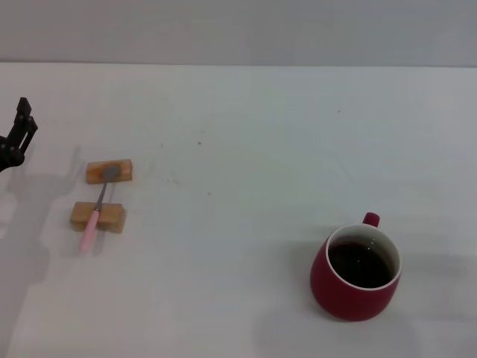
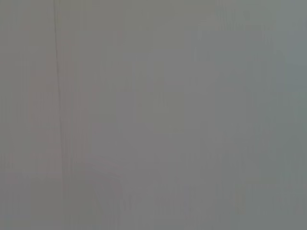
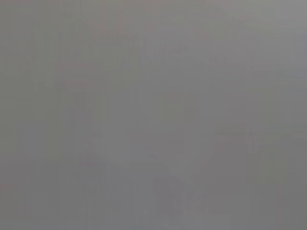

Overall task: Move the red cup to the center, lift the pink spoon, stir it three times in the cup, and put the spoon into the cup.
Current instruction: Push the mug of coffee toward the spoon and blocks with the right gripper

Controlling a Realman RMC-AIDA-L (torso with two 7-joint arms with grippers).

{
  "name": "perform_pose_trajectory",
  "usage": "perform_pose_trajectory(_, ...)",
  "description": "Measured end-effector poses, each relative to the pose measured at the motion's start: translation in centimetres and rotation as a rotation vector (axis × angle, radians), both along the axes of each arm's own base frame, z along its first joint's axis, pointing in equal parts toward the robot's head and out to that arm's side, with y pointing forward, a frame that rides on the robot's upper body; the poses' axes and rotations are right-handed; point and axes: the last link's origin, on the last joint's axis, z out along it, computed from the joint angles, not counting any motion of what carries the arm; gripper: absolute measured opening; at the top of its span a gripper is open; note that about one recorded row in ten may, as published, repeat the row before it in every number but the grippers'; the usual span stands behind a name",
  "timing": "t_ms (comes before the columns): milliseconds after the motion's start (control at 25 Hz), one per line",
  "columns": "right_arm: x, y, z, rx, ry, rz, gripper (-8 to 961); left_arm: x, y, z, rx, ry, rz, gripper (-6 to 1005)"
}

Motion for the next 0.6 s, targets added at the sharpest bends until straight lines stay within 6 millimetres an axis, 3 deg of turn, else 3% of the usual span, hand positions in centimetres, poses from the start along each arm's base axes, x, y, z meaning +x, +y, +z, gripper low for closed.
perform_pose_trajectory(600,-0.14,-0.05,-0.02,0.003,0.002,0.007,638,0.11,-0.16,-0.06,0.001,0.000,-0.007,813)
